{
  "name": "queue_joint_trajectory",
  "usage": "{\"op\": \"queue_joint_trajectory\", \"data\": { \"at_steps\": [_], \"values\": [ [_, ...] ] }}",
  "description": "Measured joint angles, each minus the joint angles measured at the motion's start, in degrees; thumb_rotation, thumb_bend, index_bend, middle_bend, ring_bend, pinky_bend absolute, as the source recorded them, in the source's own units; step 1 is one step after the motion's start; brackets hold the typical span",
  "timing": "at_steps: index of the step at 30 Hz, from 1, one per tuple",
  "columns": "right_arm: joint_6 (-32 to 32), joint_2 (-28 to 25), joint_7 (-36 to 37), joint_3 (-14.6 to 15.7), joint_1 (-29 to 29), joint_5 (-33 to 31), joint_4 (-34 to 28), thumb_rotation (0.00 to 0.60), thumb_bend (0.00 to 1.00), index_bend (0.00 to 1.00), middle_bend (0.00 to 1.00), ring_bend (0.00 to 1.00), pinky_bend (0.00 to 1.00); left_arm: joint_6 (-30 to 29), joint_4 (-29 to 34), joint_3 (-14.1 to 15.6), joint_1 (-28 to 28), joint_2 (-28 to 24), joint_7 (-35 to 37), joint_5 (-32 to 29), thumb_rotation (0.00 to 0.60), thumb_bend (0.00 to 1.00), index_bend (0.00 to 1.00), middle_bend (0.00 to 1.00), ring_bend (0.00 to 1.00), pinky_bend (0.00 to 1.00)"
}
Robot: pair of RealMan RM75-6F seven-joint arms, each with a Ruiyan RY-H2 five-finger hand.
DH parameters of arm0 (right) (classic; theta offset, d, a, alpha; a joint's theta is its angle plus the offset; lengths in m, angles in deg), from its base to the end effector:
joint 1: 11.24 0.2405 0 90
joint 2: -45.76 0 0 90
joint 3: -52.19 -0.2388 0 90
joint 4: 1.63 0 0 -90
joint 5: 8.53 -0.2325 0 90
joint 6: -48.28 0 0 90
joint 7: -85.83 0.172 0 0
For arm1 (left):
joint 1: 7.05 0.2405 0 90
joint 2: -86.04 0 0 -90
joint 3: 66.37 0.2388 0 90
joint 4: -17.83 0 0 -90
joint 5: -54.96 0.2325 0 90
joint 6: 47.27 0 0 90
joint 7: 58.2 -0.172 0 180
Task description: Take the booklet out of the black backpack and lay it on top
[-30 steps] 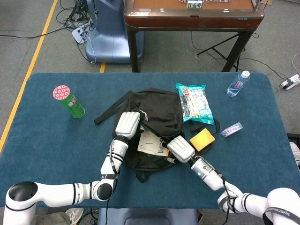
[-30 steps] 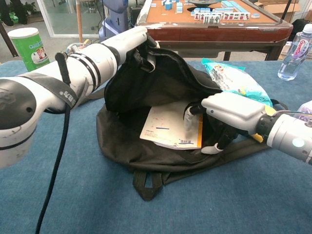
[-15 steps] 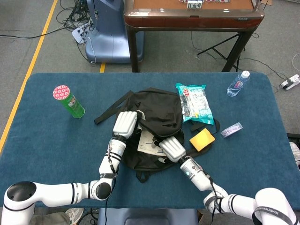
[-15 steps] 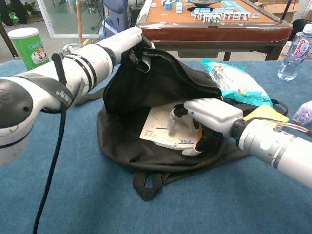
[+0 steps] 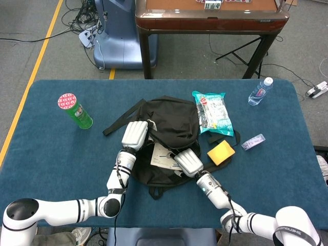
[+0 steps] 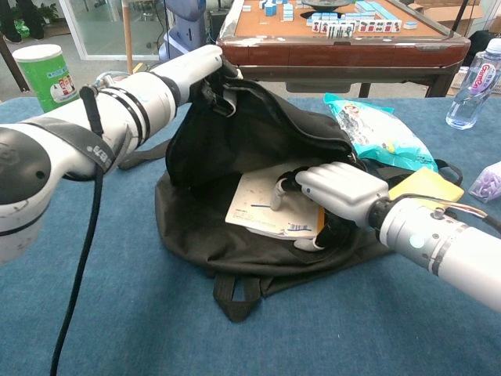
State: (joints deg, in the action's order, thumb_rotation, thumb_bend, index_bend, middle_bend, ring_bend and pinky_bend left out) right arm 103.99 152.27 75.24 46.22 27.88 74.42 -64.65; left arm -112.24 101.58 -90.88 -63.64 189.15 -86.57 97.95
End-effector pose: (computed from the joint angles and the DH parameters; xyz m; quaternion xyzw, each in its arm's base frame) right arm -0.1337 -0.3278 -0.1326 0.7890 -0.3214 0.3802 0.3602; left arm 0.0024 0.3912 -0.0619 -0.6325 -0.4576 -0.4708 0.4109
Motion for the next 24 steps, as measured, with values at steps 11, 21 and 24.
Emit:
{"op": "queue_joint_trajectory", "data": {
  "at_steps": [11, 21, 24],
  "values": [
    [0.17, -0.13, -1.52, -0.71, -0.34, -1.91, -1.33, 0.6, 0.0, 0.26, 0.16, 0.1, 0.24, 0.2, -0.45, 0.15, -0.18, 0.2, 0.13, -0.33, 0.6, 0.78, 0.73, 0.48, 0.4, 0.13],
    [0.03, 0.76, -4.08, -1.88, 0.06, -3.91, -1.1, 0.6, 0.0, 0.25, 0.16, 0.09, 0.22, 0.16, -1.43, 0.0, -0.23, 0.45, 0.28, -0.83, 0.6, 0.78, 0.72, 0.48, 0.4, 0.13],
    [0.01, 1.25, -4.39, -1.93, 0.17, -4.14, -0.49, 0.6, 0.0, 0.25, 0.16, 0.09, 0.22, 0.23, -1.68, -0.05, -0.31, 0.53, 0.24, -1.01, 0.6, 0.78, 0.72, 0.48, 0.4, 0.13]
  ]
}}
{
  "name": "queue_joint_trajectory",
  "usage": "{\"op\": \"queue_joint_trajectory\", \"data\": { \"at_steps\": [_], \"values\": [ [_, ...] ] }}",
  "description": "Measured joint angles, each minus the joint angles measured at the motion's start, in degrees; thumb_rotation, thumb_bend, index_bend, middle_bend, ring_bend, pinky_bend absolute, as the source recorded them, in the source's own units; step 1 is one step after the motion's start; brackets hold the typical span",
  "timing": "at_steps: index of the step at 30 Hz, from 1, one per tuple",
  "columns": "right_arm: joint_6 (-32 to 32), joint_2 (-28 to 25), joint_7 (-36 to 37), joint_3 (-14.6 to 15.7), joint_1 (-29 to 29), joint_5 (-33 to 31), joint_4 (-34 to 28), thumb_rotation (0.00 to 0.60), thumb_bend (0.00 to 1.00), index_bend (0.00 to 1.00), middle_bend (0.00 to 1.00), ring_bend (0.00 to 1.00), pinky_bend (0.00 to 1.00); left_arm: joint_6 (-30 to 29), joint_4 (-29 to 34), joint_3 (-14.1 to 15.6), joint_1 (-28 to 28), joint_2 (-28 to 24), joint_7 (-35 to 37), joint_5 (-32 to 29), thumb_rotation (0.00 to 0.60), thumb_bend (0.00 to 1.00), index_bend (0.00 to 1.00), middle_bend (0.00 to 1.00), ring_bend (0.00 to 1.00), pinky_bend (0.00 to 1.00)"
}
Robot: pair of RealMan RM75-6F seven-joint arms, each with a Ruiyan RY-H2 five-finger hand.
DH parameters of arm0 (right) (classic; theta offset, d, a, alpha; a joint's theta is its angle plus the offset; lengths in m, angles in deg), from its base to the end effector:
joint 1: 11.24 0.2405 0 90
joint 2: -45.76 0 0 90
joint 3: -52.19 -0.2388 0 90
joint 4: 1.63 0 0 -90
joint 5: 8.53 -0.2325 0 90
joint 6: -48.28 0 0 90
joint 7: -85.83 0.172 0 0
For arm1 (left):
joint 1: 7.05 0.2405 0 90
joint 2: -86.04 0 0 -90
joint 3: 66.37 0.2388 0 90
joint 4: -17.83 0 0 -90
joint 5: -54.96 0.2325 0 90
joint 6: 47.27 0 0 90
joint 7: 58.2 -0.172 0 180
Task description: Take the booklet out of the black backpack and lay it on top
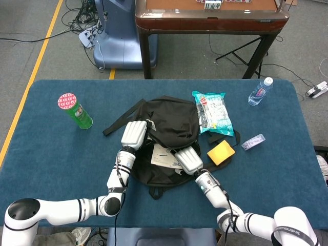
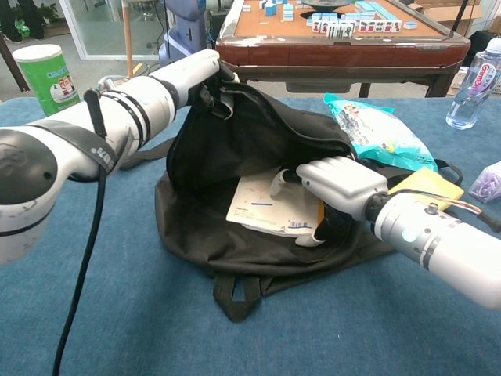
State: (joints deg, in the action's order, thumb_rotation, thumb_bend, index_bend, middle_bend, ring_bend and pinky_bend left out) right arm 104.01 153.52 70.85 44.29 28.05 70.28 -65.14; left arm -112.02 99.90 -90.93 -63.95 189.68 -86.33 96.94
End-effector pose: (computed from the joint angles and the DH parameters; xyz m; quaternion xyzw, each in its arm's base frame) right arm -0.1289 -0.3341 -0.1329 0.7760 -0.3301 0.3760 0.3840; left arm -0.0027 0.3958 -0.0644 -0.6281 -0.4631 -0.4652 0.4179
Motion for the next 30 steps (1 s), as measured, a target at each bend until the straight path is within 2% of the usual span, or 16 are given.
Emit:
{"op": "queue_joint_trajectory", "data": {
  "at_steps": [4, 7, 11, 26, 30],
  "values": [
    [0.55, 0.78, -0.14, 0.12, 0.07, 0.28, 1.23, 0.6, 0.02, 0.25, 0.16, 0.09, 0.22, 0.01, -0.15, -0.05, -0.14, 0.05, -0.24, -0.2, 0.6, 0.78, 0.72, 0.48, 0.4, 0.13],
    [1.48, 1.38, 0.34, 0.44, 0.1, 1.25, 2.67, 0.6, 0.17, 0.26, 0.19, 0.09, 0.22, -0.04, -0.21, -0.04, -0.14, 0.04, -0.28, -0.21, 0.6, 0.78, 0.72, 0.48, 0.4, 0.13],
    [3.37, 2.37, 1.86, 0.89, 0.18, 3.1, 5.15, 0.6, 0.29, 0.31, 0.23, 0.11, 0.22, -0.05, -0.35, -0.01, -0.03, 0.0, -0.09, -0.19, 0.6, 0.78, 0.72, 0.48, 0.4, 0.13],
    [8.24, 4.23, 4.53, 0.41, 1.24, 6.65, 10.61, 0.6, 0.45, 0.47, 0.33, 0.21, 0.24, 0.1, -0.88, 0.11, 0.23, -0.07, 0.61, 0.23, 0.6, 0.78, 0.71, 0.48, 0.4, 0.13],
    [9.31, 4.68, 3.62, -0.14, 1.59, 6.96, 12.13, 0.6, 0.49, 0.59, 0.39, 0.27, 0.3, 0.01, -0.91, 0.01, 0.27, -0.21, 0.8, 0.51, 0.6, 0.78, 0.71, 0.48, 0.39, 0.13]
  ]
}}
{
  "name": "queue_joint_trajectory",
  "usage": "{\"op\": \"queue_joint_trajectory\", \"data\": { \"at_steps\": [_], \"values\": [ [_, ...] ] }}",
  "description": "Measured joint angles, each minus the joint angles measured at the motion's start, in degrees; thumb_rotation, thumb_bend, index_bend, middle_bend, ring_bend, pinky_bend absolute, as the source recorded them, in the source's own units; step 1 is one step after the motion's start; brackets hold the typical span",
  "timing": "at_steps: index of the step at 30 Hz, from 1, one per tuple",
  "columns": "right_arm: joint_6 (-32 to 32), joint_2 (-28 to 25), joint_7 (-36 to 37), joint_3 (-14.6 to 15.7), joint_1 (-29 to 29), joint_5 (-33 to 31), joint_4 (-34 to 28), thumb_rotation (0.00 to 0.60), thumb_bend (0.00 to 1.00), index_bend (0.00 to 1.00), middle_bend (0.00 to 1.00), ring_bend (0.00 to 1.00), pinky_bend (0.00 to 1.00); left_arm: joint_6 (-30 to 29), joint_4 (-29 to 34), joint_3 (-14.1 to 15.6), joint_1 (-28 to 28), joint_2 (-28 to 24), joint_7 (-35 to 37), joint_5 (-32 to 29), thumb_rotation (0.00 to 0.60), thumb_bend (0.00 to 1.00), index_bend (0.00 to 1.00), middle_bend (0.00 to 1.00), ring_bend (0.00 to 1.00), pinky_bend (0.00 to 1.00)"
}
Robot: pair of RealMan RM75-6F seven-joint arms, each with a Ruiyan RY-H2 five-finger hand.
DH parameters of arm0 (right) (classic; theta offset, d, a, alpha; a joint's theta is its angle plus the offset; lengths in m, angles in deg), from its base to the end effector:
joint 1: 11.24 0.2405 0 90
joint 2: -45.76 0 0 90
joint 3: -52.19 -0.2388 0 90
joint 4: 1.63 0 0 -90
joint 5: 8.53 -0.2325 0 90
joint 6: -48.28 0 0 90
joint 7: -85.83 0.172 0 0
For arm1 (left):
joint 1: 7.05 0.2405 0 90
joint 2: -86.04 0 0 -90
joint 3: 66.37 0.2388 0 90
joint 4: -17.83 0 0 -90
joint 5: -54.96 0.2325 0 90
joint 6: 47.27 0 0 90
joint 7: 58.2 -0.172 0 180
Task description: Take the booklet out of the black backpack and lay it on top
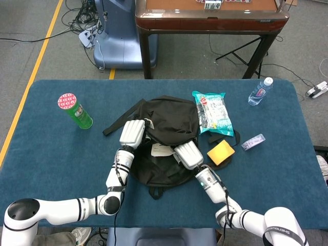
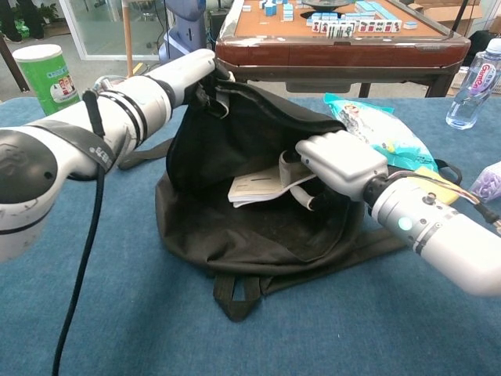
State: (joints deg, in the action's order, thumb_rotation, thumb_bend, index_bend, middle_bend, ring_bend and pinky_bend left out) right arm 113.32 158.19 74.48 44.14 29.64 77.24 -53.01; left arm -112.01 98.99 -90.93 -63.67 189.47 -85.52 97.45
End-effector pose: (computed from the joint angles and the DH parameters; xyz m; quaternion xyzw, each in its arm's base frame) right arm -0.1245 -0.3543 -0.1182 0.7573 -0.2448 0.4274 0.4288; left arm -0.0075 0.4001 -0.0615 -0.6234 -0.4617 -0.4675 0.4238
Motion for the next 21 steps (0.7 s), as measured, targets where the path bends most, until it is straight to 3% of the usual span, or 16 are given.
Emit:
{"op": "queue_joint_trajectory", "data": {
  "at_steps": [5, 11, 21],
  "values": [
    [2.06, 0.54, -1.11, -0.53, 0.46, 0.73, 2.06, 0.6, 0.53, 0.74, 0.49, 0.39, 0.39, -0.19, 0.15, 0.08, 0.1, -0.15, 0.06, 0.4, 0.6, 0.78, 0.71, 0.48, 0.39, 0.13],
    [4.41, -0.83, -0.84, -0.11, 0.67, 2.68, 1.02, 0.6, 0.54, 0.84, 0.57, 0.51, 0.45, -0.26, 0.46, 0.2, 0.24, -0.27, 0.11, 0.63, 0.6, 0.78, 0.71, 0.48, 0.39, 0.13],
    [10.78, -8.96, -2.2, 1.78, -0.76, 7.63, -11.81, 0.6, 0.55, 0.88, 0.63, 0.58, 0.55, -0.74, 2.32, 0.27, 0.38, -1.1, -0.78, 0.77, 0.6, 0.78, 0.7, 0.48, 0.39, 0.13]
  ]
}}
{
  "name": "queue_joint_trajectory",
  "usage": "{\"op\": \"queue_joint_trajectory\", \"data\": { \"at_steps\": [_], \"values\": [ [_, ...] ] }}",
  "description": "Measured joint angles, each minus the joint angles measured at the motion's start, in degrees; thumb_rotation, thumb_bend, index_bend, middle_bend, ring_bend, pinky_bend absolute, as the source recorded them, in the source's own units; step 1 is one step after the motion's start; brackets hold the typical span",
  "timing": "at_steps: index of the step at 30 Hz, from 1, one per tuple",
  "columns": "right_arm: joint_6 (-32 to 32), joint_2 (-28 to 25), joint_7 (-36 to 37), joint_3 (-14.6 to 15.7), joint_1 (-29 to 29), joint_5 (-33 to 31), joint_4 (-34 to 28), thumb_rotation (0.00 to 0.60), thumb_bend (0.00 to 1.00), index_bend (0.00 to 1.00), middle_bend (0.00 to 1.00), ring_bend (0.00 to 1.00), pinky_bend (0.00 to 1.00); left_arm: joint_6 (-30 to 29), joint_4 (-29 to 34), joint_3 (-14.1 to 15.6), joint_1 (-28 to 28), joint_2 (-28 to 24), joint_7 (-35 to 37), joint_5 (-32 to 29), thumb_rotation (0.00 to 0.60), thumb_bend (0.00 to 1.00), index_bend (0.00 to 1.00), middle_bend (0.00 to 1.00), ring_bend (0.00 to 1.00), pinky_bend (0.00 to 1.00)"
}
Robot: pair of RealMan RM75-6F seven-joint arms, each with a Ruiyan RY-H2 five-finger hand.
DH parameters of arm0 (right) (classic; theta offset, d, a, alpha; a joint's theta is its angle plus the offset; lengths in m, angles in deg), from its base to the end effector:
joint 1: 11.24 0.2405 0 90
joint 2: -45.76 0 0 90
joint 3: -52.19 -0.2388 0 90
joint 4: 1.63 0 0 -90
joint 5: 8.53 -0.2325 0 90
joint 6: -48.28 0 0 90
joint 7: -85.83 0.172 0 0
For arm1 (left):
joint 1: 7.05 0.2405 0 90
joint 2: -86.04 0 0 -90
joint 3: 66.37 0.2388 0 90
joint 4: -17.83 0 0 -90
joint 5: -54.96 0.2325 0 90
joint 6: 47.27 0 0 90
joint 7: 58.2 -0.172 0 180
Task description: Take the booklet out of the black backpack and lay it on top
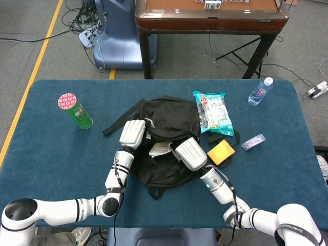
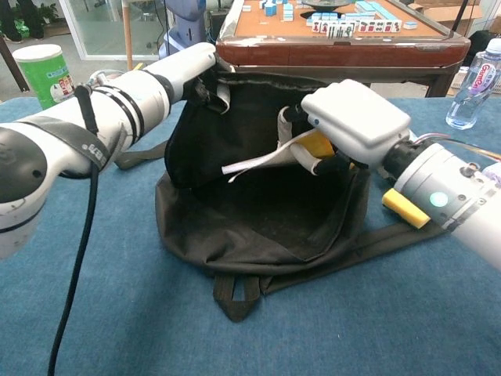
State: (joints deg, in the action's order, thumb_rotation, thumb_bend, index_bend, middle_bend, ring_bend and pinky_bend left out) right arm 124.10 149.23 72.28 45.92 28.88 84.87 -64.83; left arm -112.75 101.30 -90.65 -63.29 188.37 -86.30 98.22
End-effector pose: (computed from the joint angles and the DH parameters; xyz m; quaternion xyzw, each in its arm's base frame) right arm -0.0980 -0.3346 -0.0655 0.7407 -0.1583 0.5053 0.4135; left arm -0.0038 0.3954 -0.0563 -0.6284 -0.4530 -0.4715 0.4214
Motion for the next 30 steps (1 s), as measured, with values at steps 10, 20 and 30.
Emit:
{"op": "queue_joint_trajectory", "data": {
  "at_steps": [10, 20, 30],
  "values": [
    [7.14, -12.78, -2.82, 1.22, -3.05, 5.59, -19.27, 0.6, 0.55, 0.88, 0.64, 0.61, 0.59, -0.26, 1.58, 1.25, 0.6, -0.73, -1.17, -0.39, 0.6, 0.78, 0.7, 0.48, 0.39, 0.13],
    [10.96, -26.47, -4.01, -2.71, -6.93, 4.23, -35.5, 0.6, 0.55, 0.88, 0.64, 0.61, 0.59, 0.31, 7.85, 4.88, 2.57, -4.81, -2.56, 1.09, 0.576, 0.75, 0.56, 0.39, 0.3, 0.13],
    [8.78, -28.13, -1.39, -6.53, -7.59, -2.14, -35.75, 0.6, 0.55, 0.88, 0.64, 0.61, 0.59, 1.41, 24.48, 8.56, 3.26, -15.33, -11.26, -6.53, 0.357, 0.28, 0.0, 0.12, 0.11, 0.08]
  ]
}}
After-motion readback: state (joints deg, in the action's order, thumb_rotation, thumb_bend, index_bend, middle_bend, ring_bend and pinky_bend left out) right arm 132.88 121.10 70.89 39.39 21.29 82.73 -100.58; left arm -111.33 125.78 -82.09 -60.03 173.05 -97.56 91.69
